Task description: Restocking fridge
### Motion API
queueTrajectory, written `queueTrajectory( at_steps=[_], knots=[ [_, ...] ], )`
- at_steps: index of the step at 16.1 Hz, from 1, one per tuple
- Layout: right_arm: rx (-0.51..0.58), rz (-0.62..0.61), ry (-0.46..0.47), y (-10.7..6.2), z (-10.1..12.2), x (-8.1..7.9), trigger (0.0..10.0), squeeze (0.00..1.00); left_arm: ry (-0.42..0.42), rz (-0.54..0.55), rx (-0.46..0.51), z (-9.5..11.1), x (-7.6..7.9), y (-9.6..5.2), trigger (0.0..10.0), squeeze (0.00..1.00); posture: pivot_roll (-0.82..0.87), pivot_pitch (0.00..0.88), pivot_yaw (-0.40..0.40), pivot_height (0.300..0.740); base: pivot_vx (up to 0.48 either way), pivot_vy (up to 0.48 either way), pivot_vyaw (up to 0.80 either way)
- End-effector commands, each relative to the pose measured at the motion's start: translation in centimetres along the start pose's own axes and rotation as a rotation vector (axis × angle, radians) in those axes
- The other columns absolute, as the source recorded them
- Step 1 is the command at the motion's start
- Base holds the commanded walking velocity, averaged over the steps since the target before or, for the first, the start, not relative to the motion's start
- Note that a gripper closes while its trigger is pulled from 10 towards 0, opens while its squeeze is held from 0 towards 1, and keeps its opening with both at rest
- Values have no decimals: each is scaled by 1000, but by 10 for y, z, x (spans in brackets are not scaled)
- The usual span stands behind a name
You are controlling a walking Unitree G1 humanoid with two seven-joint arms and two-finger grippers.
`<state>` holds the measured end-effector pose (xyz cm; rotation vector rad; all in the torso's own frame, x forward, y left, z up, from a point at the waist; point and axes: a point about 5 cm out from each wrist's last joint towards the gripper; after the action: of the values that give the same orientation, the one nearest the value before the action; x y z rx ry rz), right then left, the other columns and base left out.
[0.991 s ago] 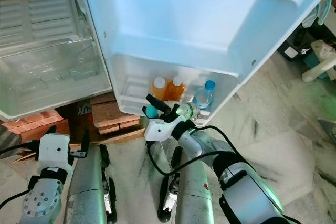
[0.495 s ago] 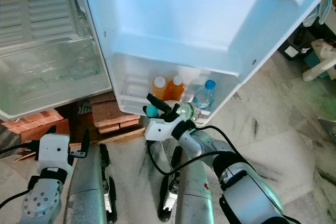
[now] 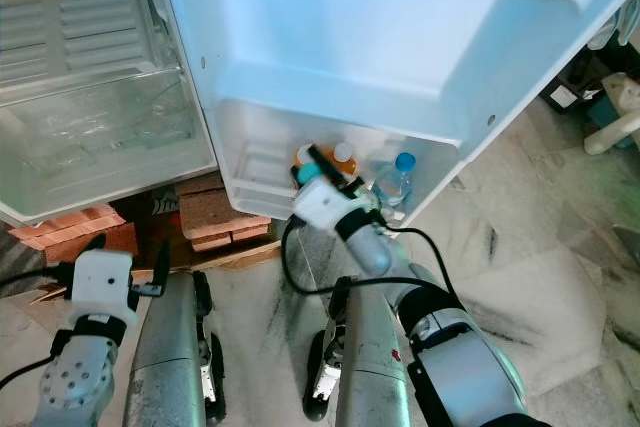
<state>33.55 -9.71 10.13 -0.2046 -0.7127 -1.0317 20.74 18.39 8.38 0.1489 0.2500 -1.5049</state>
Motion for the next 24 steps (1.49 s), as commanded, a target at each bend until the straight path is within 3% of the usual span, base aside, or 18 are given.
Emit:
queueTrajectory(
  at_steps=[1,3,5,6,8,11,14,15,16,17,18,20,22,24],
  knots=[
    [-160,14,98,-18,-25,-7,10000,0,-3,-16,-28,-5,4,-2,10000,0,283,297,-101,563,0,0,0],
    [-139,21,181,-14,-20,-9,10000,0,-4,-17,-27,-5,5,-2,10000,0,283,295,-105,563,0,0,0],
    [-225,15,342,-18,-28,-17,10000,0,-6,-16,-26,-5,5,-2,10000,0,281,294,-108,563,0,0,0],
    [-249,13,380,-19,-30,-20,10000,0,-6,-17,-25,-5,6,-2,10000,0,281,293,-110,563,0,0,0],
    [-222,-33,544,-16,-24,-29,10000,0,-8,-16,-25,-5,6,-2,10000,0,280,291,-112,563,0,0,0],
    [-75,34,467,-3,-1,-32,10000,0,-8,-14,-22,-5,6,-1,10000,0,281,285,-111,563,0,0,0],
    [63,37,524,9,22,-26,10000,0,-10,-18,-28,-6,8,0,10000,0,276,274,-115,563,0,0,0],
    [154,33,555,16,40,-23,10000,0,-10,-18,-28,-5,9,1,10000,0,273,271,-116,563,0,0,0],
    [275,11,531,27,65,-17,10000,0,16,26,-11,-2,4,1,10000,0,273,271,-116,563,0,0,0],
    [300,1,520,29,71,-15,10000,0,29,50,-8,-2,1,1,10000,0,273,271,-116,563,0,0,0],
    [338,-41,508,39,83,-11,10000,0,57,146,-40,-6,-17,-5,10000,0,290,269,-116,563,0,0,0],
    [344,-69,512,50,92,-9,10000,0,25,199,-107,-17,-28,-15,10000,0,325,279,-128,563,0,0,0],
    [367,-13,482,58,105,-21,10000,0,26,233,-115,-16,-34,-25,10000,0,376,300,-154,563,0,0,0],
    [431,134,355,53,115,-48,10000,0,-11,266,-159,-18,-30,-46,10000,0,414,319,-175,563,0,0,0]
  ],
)
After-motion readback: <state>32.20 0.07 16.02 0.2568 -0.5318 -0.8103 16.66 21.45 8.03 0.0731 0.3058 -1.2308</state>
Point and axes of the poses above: a point about 5 cm out from each wrist's last joint towards the gripper, its own y axis pointing out of the wrist towards the gripper, its own z axis along the axis of the wrist's last joint, x = y × z, and after that the axes turned 1 degree about -y, right-handed
